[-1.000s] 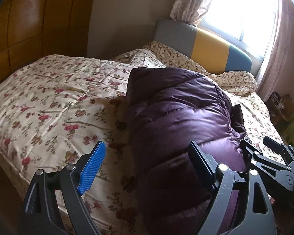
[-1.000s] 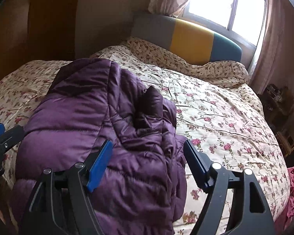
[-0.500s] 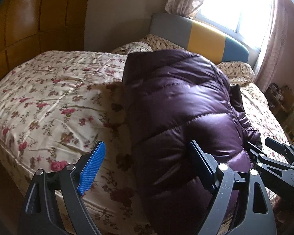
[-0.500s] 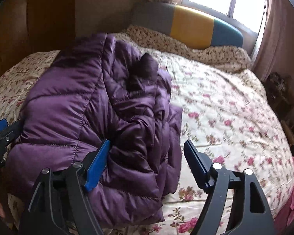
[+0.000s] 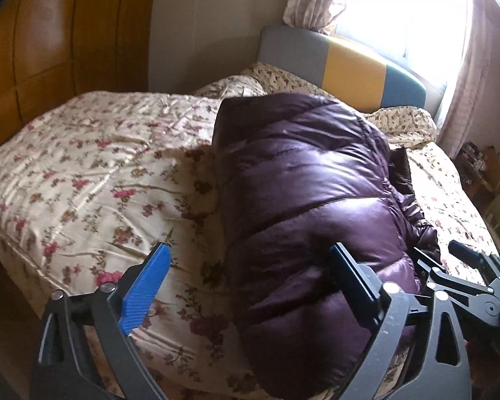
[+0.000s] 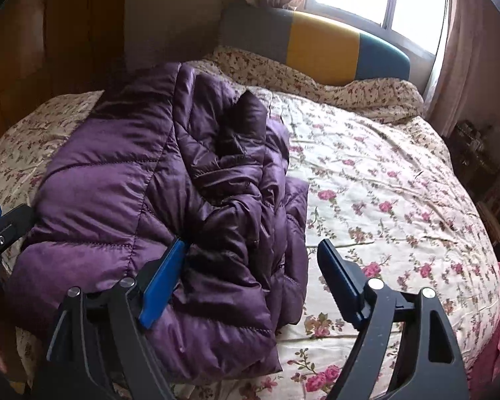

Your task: Fold large clothes

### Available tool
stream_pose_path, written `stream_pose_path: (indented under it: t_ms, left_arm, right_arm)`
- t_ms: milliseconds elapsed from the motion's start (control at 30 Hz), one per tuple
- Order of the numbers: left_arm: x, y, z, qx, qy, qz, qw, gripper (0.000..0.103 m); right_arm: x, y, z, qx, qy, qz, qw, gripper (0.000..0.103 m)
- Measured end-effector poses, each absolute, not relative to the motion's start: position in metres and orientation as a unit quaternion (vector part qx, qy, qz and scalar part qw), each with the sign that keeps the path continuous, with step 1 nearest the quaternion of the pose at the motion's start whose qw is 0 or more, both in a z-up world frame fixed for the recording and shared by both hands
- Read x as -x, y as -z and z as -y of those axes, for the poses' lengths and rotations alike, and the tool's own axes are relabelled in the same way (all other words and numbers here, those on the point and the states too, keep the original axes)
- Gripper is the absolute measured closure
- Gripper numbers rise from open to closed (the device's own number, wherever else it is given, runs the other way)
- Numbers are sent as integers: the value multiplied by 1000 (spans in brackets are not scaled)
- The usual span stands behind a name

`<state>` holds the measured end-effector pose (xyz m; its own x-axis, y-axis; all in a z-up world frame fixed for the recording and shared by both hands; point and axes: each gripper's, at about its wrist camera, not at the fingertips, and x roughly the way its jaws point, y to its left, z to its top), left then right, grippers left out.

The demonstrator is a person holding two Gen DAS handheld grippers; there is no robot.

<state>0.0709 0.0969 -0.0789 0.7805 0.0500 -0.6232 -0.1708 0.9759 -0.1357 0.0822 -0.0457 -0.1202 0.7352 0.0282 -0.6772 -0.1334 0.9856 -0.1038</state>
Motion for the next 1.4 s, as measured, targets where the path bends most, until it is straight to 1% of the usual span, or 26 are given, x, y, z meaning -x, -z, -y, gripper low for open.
stream_pose_path:
  t_ms: [67, 200, 367, 433, 767, 1033, 1233, 1400]
  left_arm:
    - [-66, 73, -93, 85, -66, -321, 941, 4]
    - [-56, 64, -90, 81, -80, -314, 943, 4]
    - [-46, 58, -87, 71, -99, -310, 943, 4]
    - [-41, 57, -87, 69, -104, -308, 943, 4]
    - [-25, 51, -92, 72, -135, -308, 939, 4]
    - [-18, 53, -97, 79, -155, -315, 933, 4]
    - [-14, 51, -95, 95, -137, -304, 938, 4]
    - [-16, 52, -91, 82, -145, -311, 936, 4]
  right_arm:
    - [-78, 114, 45, 70, -41, -358, 930, 16]
    - [-69, 103, 47, 63, -41, -356, 931, 13]
    - [-54, 92, 43, 56, -46, -355, 932, 4]
    - [-50, 89, 41, 57, -48, -356, 932, 3]
    - [-40, 83, 39, 44, -55, -368, 927, 3]
    - [-31, 82, 34, 57, -59, -362, 928, 3]
    - [-27, 83, 33, 71, -54, -359, 929, 2]
    - [-25, 83, 29, 86, -55, -353, 930, 2]
